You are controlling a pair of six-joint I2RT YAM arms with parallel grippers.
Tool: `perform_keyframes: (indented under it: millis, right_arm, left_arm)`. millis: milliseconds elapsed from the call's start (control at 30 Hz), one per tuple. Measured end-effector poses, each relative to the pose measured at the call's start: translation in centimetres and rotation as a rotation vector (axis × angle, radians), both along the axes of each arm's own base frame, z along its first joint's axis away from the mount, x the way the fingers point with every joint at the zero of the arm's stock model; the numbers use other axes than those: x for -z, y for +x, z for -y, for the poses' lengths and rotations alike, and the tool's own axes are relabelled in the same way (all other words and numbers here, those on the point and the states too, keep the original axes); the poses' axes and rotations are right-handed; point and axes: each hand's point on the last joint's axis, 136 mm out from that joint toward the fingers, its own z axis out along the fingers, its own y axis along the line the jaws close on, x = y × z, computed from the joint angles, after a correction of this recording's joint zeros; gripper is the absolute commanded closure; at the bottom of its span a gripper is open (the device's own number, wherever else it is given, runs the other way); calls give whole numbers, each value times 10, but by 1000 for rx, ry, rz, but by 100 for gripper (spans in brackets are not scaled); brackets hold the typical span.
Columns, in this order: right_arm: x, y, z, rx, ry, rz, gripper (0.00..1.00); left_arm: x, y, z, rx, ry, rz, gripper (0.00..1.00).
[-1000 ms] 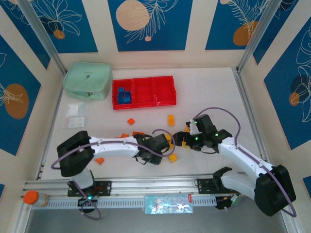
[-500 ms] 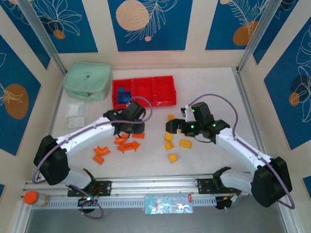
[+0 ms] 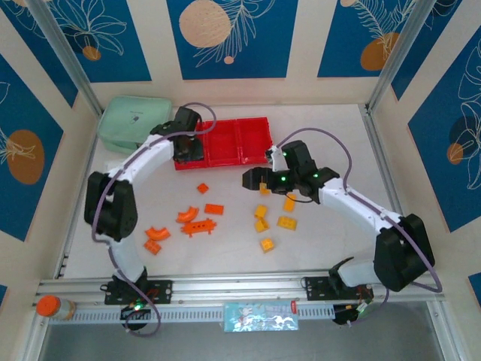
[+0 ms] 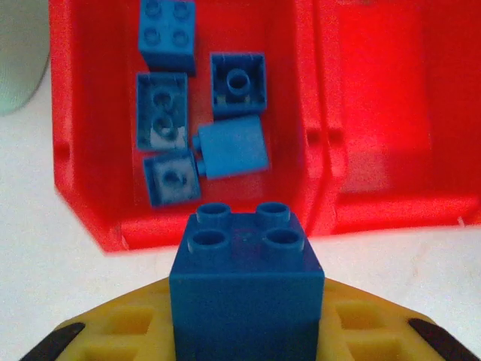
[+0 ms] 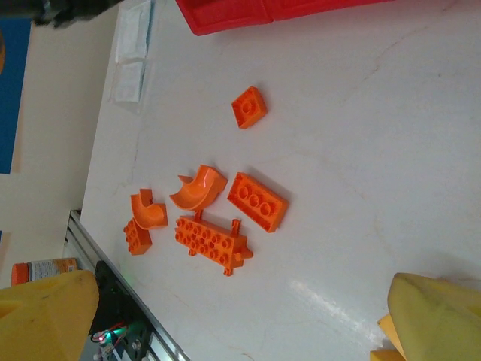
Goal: Sort the legos into containers by color
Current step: Place the lego in the container.
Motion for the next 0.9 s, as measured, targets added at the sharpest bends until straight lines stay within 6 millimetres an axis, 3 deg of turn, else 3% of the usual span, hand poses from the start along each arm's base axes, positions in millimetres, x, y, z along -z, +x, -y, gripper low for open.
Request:
perform_keyframes:
  millis: [133,200,267,400,667,900]
  right_arm:
    - [-1,7,-5,-3,-1,-2,1]
    - [-2,10,-6,-4,-1,0,1]
    - [-5,13,-8,-6,0,6,1]
    - [-9,17,-11,-8,6,14,1]
    - [-12,19,-12,-10,7,13,1]
    - [-8,16,-11,-13,-2,2,1]
  left_arm:
    - [16,32,-14,-40,3,-15,79]
    - [21,47,-21,-58,3,-16,73]
    - [23,61,-23,-62,10,-10,59]
    - [23,73,-27,-66,28,1,52]
    - [14,67,-28,-50,29,6,50]
    - [-24,19,-25,-23,-69,43,44]
